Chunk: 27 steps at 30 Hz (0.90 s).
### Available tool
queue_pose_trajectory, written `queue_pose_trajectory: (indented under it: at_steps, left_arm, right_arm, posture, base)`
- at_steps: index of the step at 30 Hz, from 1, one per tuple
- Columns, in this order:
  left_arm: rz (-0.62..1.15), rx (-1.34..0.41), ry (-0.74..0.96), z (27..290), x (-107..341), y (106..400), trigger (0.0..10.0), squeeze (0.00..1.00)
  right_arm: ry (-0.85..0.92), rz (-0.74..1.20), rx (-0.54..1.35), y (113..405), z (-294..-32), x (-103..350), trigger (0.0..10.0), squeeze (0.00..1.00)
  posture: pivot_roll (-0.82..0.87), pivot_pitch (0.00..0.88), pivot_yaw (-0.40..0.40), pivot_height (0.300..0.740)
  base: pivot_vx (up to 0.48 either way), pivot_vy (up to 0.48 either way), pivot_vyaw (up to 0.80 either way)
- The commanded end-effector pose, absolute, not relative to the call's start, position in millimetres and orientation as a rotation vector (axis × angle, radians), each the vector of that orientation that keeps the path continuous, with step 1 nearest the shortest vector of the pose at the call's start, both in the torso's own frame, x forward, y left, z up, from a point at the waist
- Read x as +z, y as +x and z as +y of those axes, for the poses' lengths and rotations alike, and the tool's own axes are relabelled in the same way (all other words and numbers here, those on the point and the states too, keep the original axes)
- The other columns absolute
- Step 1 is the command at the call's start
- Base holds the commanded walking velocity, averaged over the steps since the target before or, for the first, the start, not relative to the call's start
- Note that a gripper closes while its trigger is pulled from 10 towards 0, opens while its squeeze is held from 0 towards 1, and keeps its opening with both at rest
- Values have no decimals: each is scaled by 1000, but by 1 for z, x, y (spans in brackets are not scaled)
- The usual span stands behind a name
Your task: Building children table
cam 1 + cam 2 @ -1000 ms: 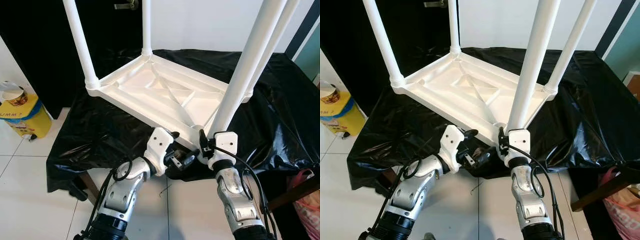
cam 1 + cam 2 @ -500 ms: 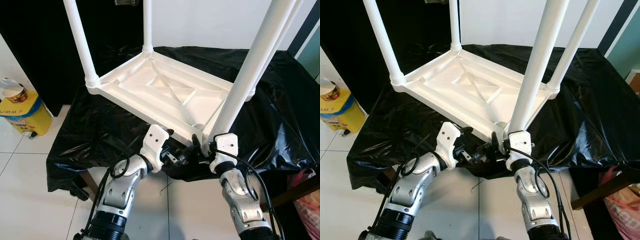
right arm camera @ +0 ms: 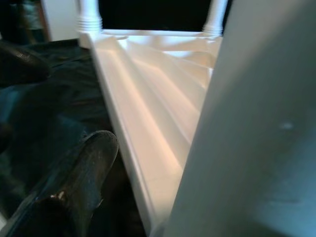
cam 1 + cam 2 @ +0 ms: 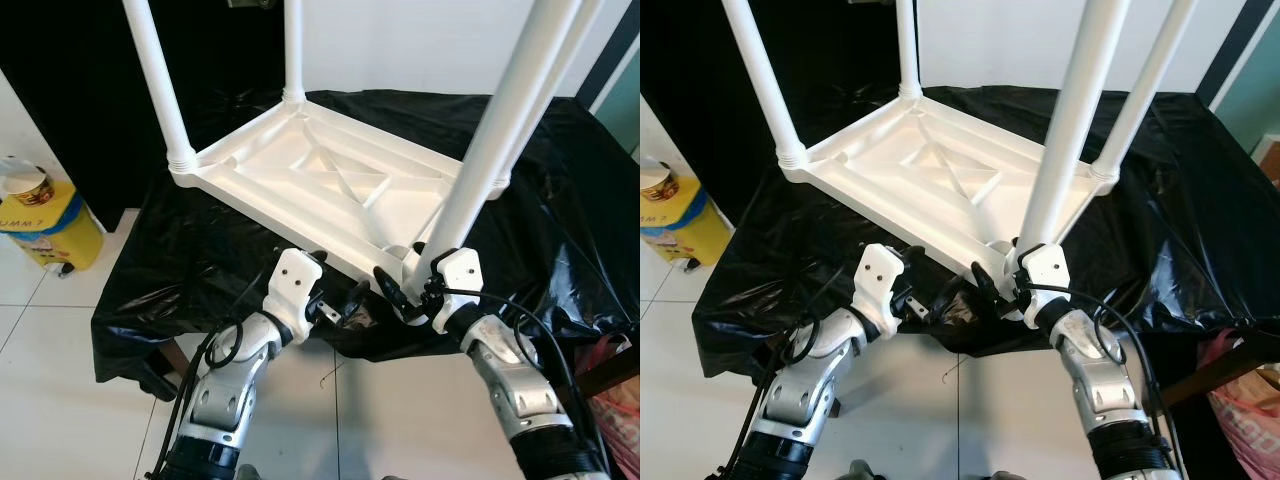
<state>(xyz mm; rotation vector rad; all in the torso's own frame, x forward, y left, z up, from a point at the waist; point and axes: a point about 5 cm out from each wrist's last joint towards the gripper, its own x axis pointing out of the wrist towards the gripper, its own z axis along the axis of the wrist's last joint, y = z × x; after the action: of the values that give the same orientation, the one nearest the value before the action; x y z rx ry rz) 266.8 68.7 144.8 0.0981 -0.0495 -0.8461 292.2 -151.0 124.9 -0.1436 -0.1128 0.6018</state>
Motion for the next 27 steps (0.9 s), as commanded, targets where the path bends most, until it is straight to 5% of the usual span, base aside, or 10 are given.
queue_pose_trajectory:
  at_steps: [1,2,3,4,5,16,17,18,19,27]
  left_arm:
    - [-16,-1010,113,63,142,256,10000,0]
    - [-16,-1010,113,63,142,256,10000,0]
    - [-8,-1036,131,62,141,253,10000,0]
    - [-8,-1036,131,62,141,253,10000,0]
    - [2,-1052,139,61,140,251,10000,0]
    - [12,-1030,175,58,137,250,10000,0]
    - [13,-1016,188,59,136,251,10000,0]
    - [13,-1016,188,59,136,251,10000,0]
    - [18,-1008,190,60,135,251,10000,0]
    - [30,-1007,187,58,133,250,10000,0]
  right_arm:
    - [-157,-60,664,297,-151,122,10000,0]
    - [-157,-60,664,297,-151,122,10000,0]
    - [-173,-48,685,299,-153,122,4980,0]
    - [-173,-48,685,299,-153,122,4980,0]
    - [-186,-43,696,300,-154,122,0,0]
    - [-211,12,666,303,-170,113,0,0]
    - [-204,20,649,303,-172,112,8745,0]
    - [-204,20,649,303,-172,112,8745,0]
    - [-186,28,624,303,-174,110,10000,0]
    - [-150,34,457,301,-177,104,10000,0]
  posture:
    - [27,64,-36,740]
    - [27,64,-36,740]
    - [26,67,-34,740]
    - [26,67,-34,740]
    - [27,66,-34,740]
    - [33,75,-41,740]
    - [33,74,-42,740]
    - [33,74,-42,740]
    - [31,75,-43,740]
    - [17,80,-41,740]
  base:
    - [0,0,0]
    - [0,0,0]
    - [0,0,0]
    - [0,0,0]
    - [0,0,0]
    - [0,0,0]
    - [0,0,0]
    - [0,0,0]
    - [0,0,0]
    - [0,0,0]
